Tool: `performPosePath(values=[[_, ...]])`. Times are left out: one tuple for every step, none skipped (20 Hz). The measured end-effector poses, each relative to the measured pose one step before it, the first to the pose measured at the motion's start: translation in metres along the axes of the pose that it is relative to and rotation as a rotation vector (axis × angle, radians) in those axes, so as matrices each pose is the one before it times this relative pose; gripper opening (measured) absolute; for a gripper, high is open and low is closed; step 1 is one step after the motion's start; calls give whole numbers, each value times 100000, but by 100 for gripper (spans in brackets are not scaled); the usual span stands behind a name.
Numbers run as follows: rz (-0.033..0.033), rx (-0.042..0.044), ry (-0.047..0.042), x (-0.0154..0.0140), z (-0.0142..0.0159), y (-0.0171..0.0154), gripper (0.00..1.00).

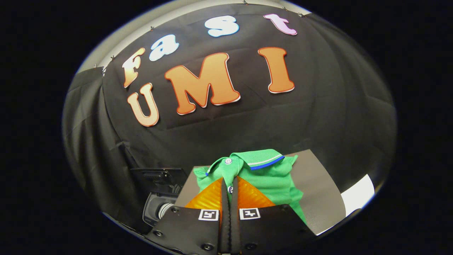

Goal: Put the clothes into the washing machine and then close the washing machine lid.

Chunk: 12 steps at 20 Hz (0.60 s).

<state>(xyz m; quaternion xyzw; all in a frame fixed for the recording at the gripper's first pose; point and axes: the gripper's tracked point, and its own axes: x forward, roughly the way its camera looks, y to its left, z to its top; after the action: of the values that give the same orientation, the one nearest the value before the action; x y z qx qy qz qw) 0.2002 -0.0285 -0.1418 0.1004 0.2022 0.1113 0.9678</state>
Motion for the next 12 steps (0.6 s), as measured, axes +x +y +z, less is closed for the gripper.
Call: performPosePath(values=[[839,-799,-1992,-581,543,810,8],[679,-447,-1302,-302,570,1049,8],[859,-372,-1791,-374,674,1127,8],[622,-1081,-1237,-289,275,1163,8],[298,-1431,-815,-313,430,1222,8],[26,-658,-1616,-194,413,1198,8],[832,277,-150,-252,255,1561,8],[997,490,-949,3,264,1605,8],[568,37,-792,-17,196,1622,8],[682,-428,-324,73,-2,1685,8],[957,-156,-374,224,-186,1786,8],[1200,187,-140,278,-293,1888,8]])
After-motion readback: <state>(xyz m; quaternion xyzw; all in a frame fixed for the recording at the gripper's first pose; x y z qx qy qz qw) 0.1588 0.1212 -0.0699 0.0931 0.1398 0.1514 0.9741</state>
